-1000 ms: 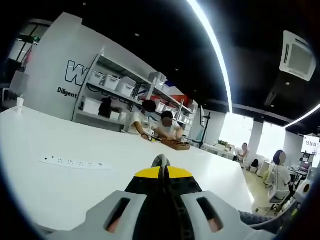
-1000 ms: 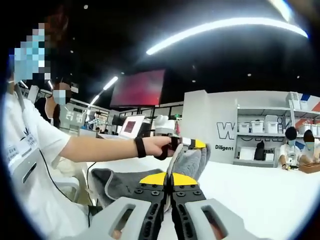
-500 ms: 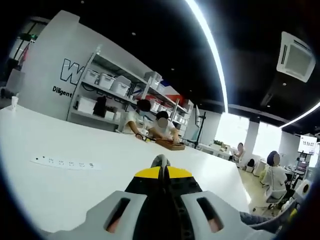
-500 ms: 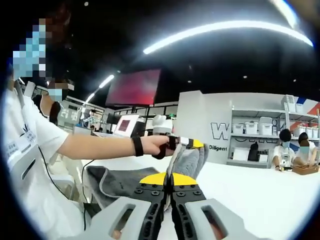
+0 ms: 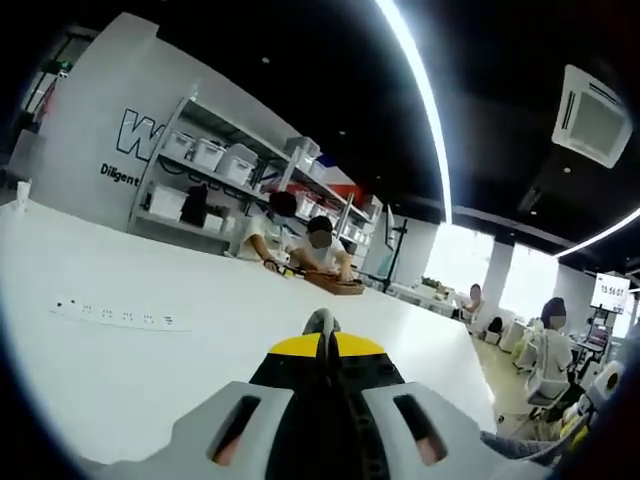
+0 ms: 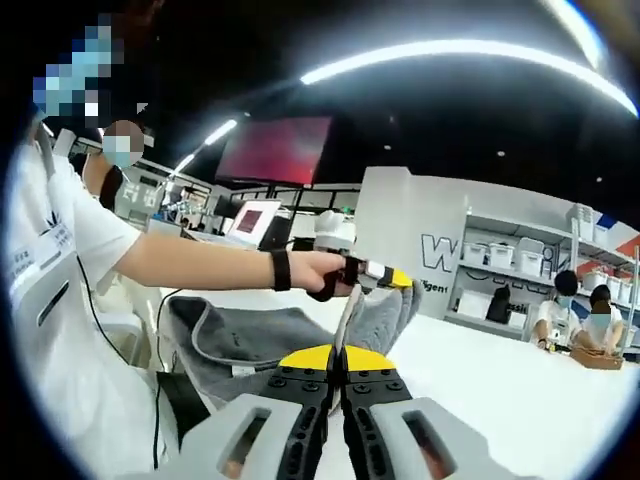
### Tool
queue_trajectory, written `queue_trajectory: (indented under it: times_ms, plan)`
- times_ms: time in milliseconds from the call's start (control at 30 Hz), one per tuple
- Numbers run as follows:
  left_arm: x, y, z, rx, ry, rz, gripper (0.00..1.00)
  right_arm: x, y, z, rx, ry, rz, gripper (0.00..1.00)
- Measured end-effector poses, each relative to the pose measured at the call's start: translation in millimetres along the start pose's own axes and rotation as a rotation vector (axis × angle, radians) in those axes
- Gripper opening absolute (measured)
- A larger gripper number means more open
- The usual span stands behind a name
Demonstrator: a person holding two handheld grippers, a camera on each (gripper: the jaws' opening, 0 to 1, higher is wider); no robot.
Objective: Open the folded towel by lifting each exposed corner and separating the folded layers until the towel lies flat within the target outline without major curled edges
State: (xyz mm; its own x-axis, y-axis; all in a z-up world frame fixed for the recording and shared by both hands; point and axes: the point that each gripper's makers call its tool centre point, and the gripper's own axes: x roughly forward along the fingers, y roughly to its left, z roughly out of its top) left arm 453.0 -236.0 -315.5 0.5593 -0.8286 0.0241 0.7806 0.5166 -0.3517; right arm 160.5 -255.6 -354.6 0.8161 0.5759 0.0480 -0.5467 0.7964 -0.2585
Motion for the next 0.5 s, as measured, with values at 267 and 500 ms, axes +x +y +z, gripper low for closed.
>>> queue_trajectory:
  times_ms: [267, 500]
  plan:
    - [11.3, -11.8, -8.5, -0.004, 0.01, -0.024, 0.01, -7.7, 0.5, -9.1, -0.032, 0.045, 0.015, 0.0]
    - [25.9, -22.1, -18.3, 0.004, 0.036, -0.05, 0.01, -18.4, -5.5, -15.7, -0.028, 0.057, -0.007, 0.0]
